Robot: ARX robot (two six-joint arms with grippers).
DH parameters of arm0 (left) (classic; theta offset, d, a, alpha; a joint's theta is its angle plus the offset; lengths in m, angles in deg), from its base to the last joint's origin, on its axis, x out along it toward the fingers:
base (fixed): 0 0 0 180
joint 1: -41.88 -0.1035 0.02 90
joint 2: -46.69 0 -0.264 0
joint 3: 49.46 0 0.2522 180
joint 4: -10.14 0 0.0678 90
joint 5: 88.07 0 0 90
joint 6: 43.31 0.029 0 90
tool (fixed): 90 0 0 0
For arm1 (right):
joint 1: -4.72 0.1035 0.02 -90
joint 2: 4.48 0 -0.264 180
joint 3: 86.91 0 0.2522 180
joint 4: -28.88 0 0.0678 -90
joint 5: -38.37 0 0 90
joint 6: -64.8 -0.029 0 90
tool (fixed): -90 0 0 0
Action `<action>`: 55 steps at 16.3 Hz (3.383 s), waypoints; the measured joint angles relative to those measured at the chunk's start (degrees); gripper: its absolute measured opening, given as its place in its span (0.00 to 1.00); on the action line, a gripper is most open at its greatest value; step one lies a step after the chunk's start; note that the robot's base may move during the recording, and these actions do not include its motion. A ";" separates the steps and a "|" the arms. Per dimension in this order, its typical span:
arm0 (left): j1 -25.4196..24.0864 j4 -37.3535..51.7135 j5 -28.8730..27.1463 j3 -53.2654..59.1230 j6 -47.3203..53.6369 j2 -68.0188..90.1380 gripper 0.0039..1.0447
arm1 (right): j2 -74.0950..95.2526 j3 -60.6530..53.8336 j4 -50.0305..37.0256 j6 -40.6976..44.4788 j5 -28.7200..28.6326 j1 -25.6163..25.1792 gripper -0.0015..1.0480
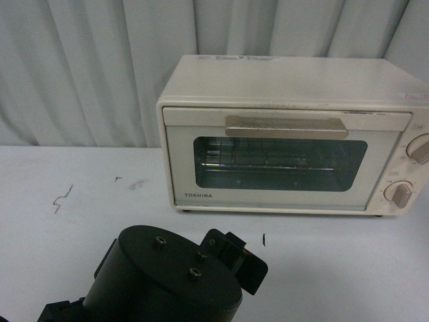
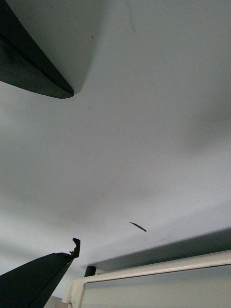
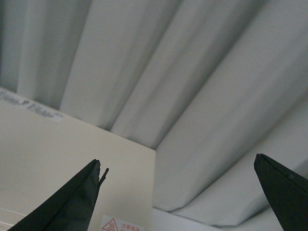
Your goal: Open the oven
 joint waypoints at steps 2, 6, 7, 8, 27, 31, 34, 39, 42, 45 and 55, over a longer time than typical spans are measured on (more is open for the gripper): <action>0.00 0.02 0.00 0.00 0.00 0.00 0.94 | 5.64 2.99 1.07 10.43 -1.60 2.32 0.94; 0.00 0.00 0.00 0.00 0.00 0.00 0.94 | 10.97 3.54 2.34 29.00 -4.83 4.94 0.60; 0.00 0.00 0.00 0.00 0.00 0.00 0.94 | 11.58 3.54 2.56 32.52 -5.90 5.60 0.52; 0.00 0.02 -0.02 0.00 0.00 0.00 0.94 | 12.20 3.54 3.04 36.65 -7.30 5.88 0.43; 0.00 0.02 -0.02 0.00 0.00 0.00 0.94 | 25.64 10.16 17.46 59.23 -17.73 7.34 0.02; 0.00 0.00 0.00 0.00 0.00 0.00 0.94 | 24.20 10.19 23.52 56.74 -18.60 6.45 0.02; 0.00 0.00 -0.02 0.00 0.00 0.00 0.94 | 23.56 10.47 26.36 54.34 -20.11 5.14 0.02; 0.00 0.00 0.00 0.00 0.00 0.00 0.94 | 21.70 9.20 31.52 48.17 -23.23 5.18 0.02; 0.00 -0.02 0.00 0.00 0.00 0.00 0.94 | 20.68 8.24 36.33 42.69 -26.14 6.01 0.02; 0.00 0.00 0.00 0.00 0.00 0.00 0.94 | 20.52 6.73 41.86 36.59 -30.45 8.35 0.02; 0.00 -0.02 -0.02 0.04 0.35 -0.04 0.94 | 10.91 9.40 41.03 33.07 -32.61 5.90 0.02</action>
